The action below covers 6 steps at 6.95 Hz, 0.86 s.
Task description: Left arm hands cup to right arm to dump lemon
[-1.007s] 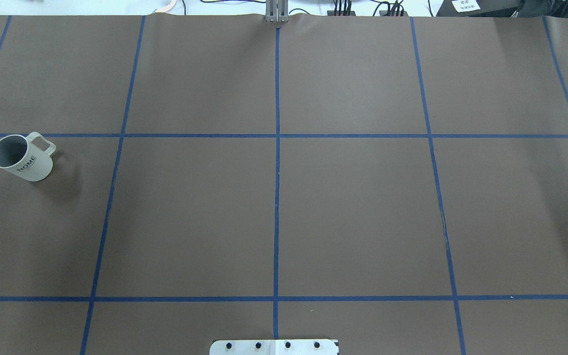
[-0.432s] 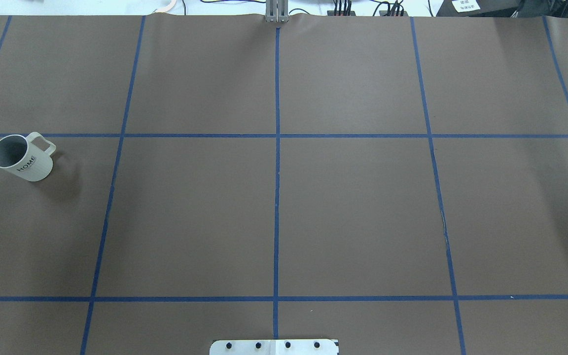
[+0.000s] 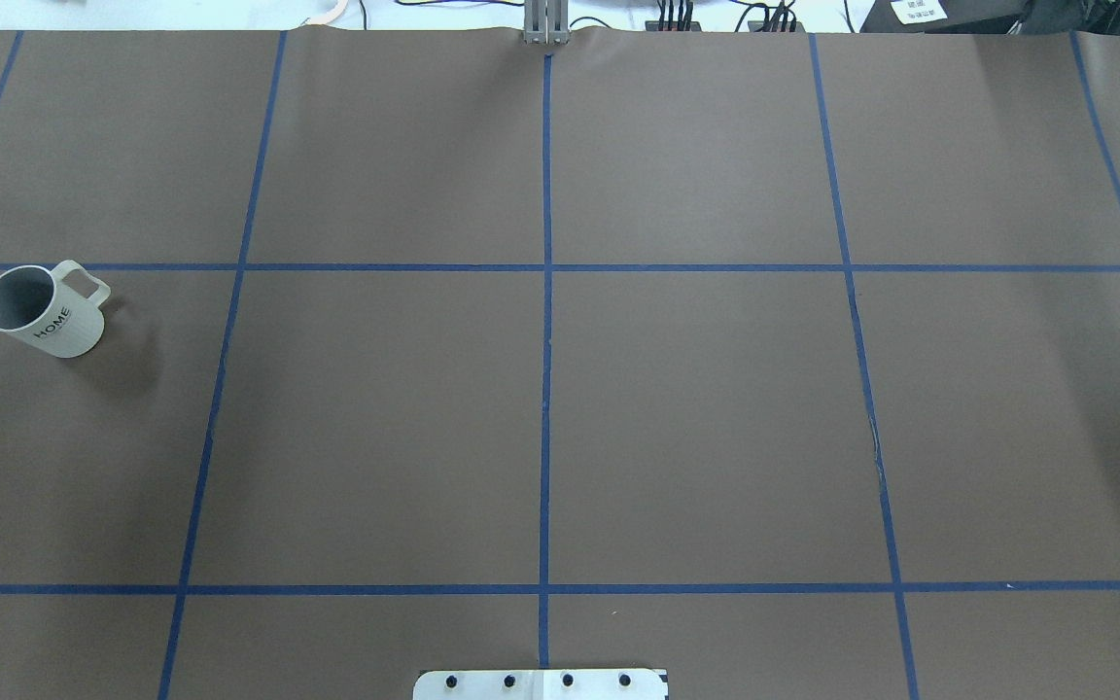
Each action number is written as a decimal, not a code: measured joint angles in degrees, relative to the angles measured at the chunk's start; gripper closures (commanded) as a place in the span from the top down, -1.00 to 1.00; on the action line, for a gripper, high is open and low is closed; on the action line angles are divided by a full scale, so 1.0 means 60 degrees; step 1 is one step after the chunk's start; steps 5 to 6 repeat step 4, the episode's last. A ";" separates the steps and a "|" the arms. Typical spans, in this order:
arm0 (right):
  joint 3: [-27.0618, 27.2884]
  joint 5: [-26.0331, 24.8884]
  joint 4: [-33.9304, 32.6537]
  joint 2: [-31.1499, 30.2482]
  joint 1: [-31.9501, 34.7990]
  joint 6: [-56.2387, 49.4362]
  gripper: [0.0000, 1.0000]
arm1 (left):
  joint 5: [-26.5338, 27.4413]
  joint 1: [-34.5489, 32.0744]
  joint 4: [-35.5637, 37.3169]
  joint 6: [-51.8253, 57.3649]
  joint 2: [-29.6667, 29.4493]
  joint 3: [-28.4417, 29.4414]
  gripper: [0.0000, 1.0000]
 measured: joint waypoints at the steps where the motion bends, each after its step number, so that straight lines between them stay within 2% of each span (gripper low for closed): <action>1: 0.0002 0.0002 0.0005 0.0000 -0.0005 0.0000 1.00 | 0.0000 0.0010 -0.0006 0.0003 -0.0002 -0.0006 1.00; 6: 0.0005 0.0004 0.0009 0.0005 -0.0014 0.0000 1.00 | -0.0005 0.0026 -0.0154 0.0004 -0.0013 0.0000 1.00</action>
